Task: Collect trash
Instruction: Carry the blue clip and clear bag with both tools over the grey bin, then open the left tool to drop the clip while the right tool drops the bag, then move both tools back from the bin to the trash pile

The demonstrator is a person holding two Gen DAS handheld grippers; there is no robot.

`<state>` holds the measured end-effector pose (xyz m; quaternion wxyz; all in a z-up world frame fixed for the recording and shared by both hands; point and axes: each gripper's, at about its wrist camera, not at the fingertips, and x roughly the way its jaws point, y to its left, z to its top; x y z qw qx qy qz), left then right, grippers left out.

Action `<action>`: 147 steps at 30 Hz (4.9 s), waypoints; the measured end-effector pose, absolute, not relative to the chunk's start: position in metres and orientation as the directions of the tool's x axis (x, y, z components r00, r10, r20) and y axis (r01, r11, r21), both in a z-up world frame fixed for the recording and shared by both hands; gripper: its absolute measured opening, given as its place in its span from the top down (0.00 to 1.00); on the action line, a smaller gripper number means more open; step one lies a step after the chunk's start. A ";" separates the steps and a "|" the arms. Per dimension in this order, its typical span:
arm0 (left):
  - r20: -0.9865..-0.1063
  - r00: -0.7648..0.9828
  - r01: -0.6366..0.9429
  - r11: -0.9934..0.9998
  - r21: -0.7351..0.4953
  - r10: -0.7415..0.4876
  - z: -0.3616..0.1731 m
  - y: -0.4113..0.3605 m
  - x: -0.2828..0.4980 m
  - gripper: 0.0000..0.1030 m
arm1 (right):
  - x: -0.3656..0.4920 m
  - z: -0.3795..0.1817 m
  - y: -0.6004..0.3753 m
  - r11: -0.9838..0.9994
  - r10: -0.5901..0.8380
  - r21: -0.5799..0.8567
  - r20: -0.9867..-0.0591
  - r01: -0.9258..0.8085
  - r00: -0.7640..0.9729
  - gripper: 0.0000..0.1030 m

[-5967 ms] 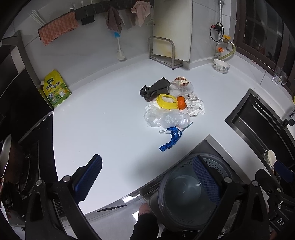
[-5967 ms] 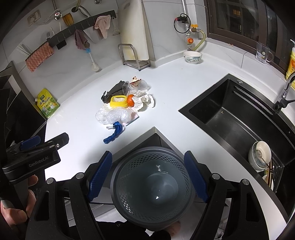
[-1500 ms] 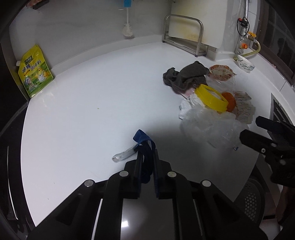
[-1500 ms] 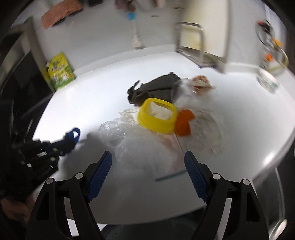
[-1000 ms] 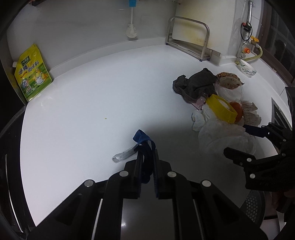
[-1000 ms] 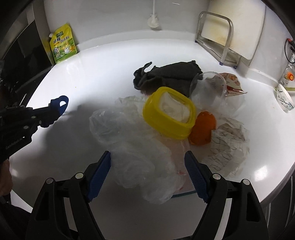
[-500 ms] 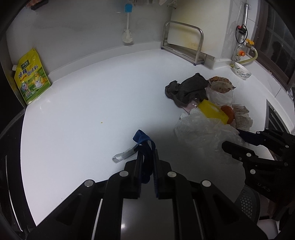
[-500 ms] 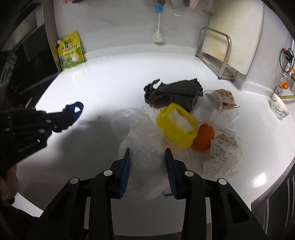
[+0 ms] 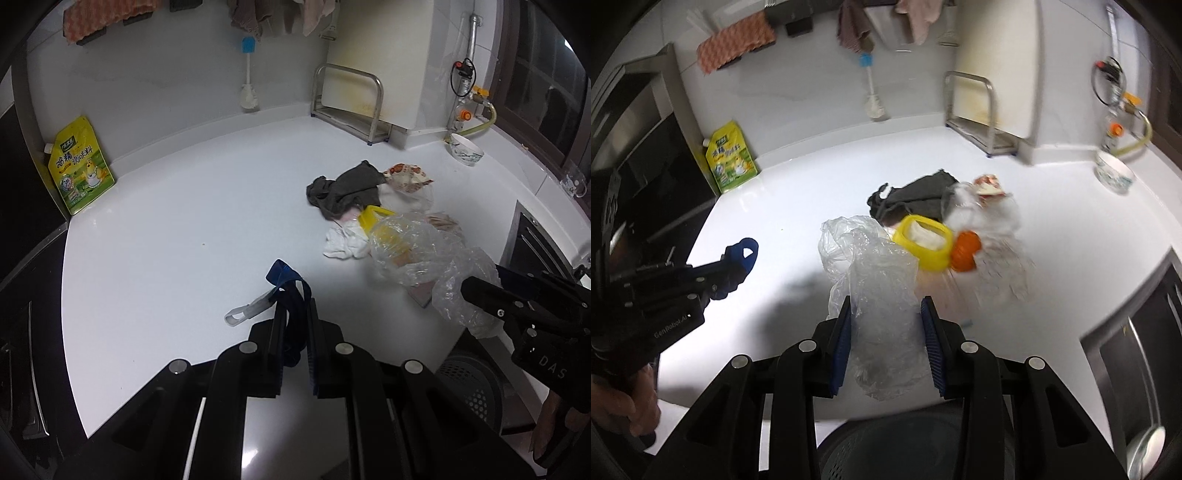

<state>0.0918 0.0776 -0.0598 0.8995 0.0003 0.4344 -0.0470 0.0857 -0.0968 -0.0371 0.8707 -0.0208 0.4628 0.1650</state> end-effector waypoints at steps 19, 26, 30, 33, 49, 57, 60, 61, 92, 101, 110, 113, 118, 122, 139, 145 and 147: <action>-0.817 0.554 0.226 0.973 -0.034 -0.158 -0.073 -0.007 0.001 0.90 | -0.044 -0.038 -0.193 0.992 0.123 0.118 -0.856 -0.042 0.502 0.66; -0.842 0.505 0.291 0.956 -0.042 -0.191 -0.093 -0.039 -0.017 0.89 | -0.077 -0.053 -0.206 0.994 0.103 0.111 -0.879 -0.010 0.466 0.66; -0.861 0.462 0.334 0.941 -0.053 -0.212 -0.112 -0.055 -0.024 0.90 | -0.088 -0.070 -0.212 0.992 0.106 0.126 -0.897 0.017 0.430 0.66; -0.875 0.439 0.350 0.936 -0.040 -0.202 -0.126 -0.066 -0.027 0.89 | -0.093 -0.083 -0.214 0.993 0.091 0.113 -0.911 0.030 0.403 0.66; -0.920 0.354 0.356 0.934 -0.033 -0.167 -0.166 -0.069 -0.015 0.87 | -0.083 -0.128 -0.217 0.988 0.115 0.141 -0.939 0.058 0.324 0.66; -0.908 0.392 0.330 0.944 -0.008 -0.145 -0.158 -0.061 -0.014 0.43 | -0.077 -0.128 -0.218 0.990 0.102 0.127 -0.939 0.057 0.328 0.46; -0.905 0.403 0.322 0.947 0.003 -0.134 -0.155 -0.059 -0.013 0.42 | -0.076 -0.128 -0.219 0.990 0.103 0.128 -0.940 0.056 0.326 0.46; -0.906 0.404 0.318 0.948 0.006 -0.130 -0.155 -0.058 -0.013 0.42 | -0.076 -0.129 -0.219 0.990 0.105 0.130 -0.940 0.056 0.325 0.46; -0.857 0.499 0.286 0.958 0.026 -0.126 -0.109 -0.052 -0.006 0.34 | -0.077 -0.086 -0.218 0.992 0.104 0.121 -0.913 0.019 0.395 0.46; -0.849 0.511 0.280 0.960 0.016 -0.135 -0.098 -0.044 0.007 0.34 | -0.063 -0.071 -0.215 0.993 0.095 0.118 -0.902 0.029 0.420 0.45; -0.833 0.538 0.270 0.963 0.025 -0.129 -0.084 -0.030 0.025 0.28 | -0.044 -0.063 -0.204 0.992 0.099 0.123 -0.888 0.023 0.449 0.43; -0.829 0.544 0.265 0.964 0.022 -0.131 -0.080 -0.023 0.031 0.25 | -0.035 -0.061 -0.200 0.992 0.101 0.125 -0.884 0.023 0.456 0.43; -0.828 0.546 0.258 0.966 0.021 -0.128 -0.077 -0.012 0.043 0.23 | -0.019 -0.058 -0.191 0.992 0.101 0.126 -0.878 0.023 0.468 0.42; -0.824 0.552 0.246 0.969 0.017 -0.126 -0.075 -0.001 0.054 0.21 | -0.006 -0.057 -0.186 0.992 0.099 0.126 -0.874 0.025 0.476 0.40; -0.808 0.577 0.224 0.975 0.014 -0.121 -0.069 0.040 0.118 0.17 | 0.067 -0.061 -0.153 0.993 0.091 0.117 -0.864 0.021 0.495 0.38; -0.811 0.572 0.225 0.974 0.010 -0.124 -0.072 0.053 0.140 0.16 | 0.092 -0.063 -0.145 0.993 0.089 0.117 -0.857 0.024 0.508 0.38; -0.811 0.571 0.226 0.974 0.010 -0.124 -0.072 0.055 0.146 0.16 | 0.098 -0.063 -0.143 0.993 0.086 0.117 -0.855 0.030 0.511 0.38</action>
